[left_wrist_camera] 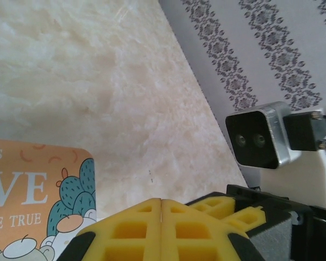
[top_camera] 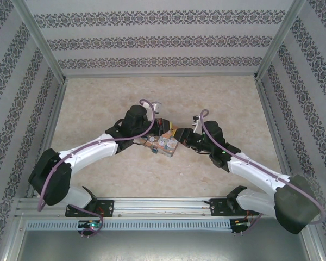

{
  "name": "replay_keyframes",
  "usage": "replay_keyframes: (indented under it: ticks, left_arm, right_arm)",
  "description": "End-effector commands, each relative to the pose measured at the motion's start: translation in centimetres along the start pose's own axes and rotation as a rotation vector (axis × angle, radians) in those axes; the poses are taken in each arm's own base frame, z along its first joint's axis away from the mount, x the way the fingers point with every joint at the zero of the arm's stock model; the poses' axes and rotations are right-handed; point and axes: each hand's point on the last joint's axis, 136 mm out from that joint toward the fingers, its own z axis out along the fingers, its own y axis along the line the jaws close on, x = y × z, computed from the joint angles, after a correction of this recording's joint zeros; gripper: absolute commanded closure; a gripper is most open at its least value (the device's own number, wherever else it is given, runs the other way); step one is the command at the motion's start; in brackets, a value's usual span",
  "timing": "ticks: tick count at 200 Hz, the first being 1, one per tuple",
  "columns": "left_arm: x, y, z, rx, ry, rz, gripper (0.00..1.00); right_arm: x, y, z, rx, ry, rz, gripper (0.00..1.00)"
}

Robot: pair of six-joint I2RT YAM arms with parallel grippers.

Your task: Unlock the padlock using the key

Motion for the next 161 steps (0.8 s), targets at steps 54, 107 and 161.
replay_keyframes:
  ticks: [54, 107, 161]
  left_arm:
    - [-1.9, -0.6, -5.5, 0.03, 0.004, 0.075, 1.0]
    - [-2.5, -0.6, -7.3, 0.094, 0.013, 0.045, 1.0]
    - [-2.5, -1.1, -7.1, 0.149, 0.018, 0.013, 1.0]
  right_arm:
    - [-2.1, 1.5, -5.2, -0.079, -0.06, -0.227, 0.37]
    - [-1.6, 6.4, -6.4, -0.288, -0.05, -0.315, 0.18]
    - [1.2, 9.4, -3.8, -0.382, 0.13, -0.357, 0.26]
